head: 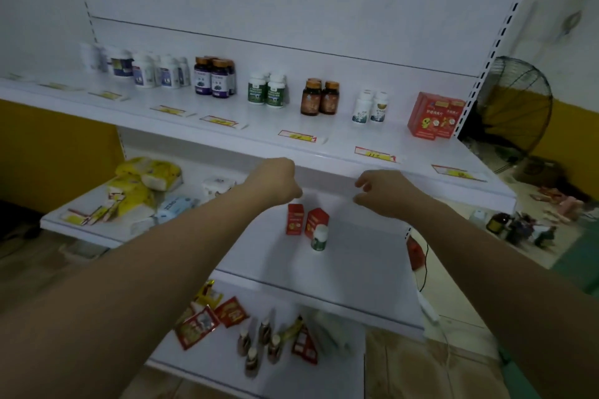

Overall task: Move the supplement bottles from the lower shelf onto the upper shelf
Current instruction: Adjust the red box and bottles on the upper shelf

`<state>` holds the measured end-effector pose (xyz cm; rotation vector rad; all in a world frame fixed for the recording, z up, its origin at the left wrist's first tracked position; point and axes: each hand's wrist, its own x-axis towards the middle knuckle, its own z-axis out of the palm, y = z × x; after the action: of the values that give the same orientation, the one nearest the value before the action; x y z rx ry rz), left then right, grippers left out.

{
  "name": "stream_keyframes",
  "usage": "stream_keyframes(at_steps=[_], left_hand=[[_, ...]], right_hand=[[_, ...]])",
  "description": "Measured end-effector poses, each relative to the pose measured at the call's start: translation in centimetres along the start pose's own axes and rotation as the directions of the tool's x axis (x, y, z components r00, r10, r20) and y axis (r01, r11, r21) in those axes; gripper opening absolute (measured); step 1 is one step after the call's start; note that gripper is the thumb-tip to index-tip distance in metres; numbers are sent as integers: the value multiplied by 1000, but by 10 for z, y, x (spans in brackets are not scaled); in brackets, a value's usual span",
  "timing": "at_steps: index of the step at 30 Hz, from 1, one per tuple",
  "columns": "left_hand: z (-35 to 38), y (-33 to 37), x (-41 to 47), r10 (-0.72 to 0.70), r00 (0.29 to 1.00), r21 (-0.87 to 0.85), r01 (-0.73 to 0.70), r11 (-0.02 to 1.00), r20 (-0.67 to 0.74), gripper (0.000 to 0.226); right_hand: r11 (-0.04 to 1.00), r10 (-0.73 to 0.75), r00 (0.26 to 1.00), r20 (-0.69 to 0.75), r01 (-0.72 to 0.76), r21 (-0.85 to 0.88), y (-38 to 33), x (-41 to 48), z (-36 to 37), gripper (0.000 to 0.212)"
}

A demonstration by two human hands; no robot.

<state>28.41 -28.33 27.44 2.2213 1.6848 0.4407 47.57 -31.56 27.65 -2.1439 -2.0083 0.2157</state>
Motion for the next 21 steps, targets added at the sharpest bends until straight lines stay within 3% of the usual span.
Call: stream_keyframes(at_steps=[11,21], left_hand=[[62,-87,32,-73,977,-10,77,997,200,45],[127,-158,119,1,935,-84,31,996,354,52]], right_hand=[[991,113,980,164,-122,46,-15,38,87,41],[931,293,918,268,-338,138,-17,97,184,51]])
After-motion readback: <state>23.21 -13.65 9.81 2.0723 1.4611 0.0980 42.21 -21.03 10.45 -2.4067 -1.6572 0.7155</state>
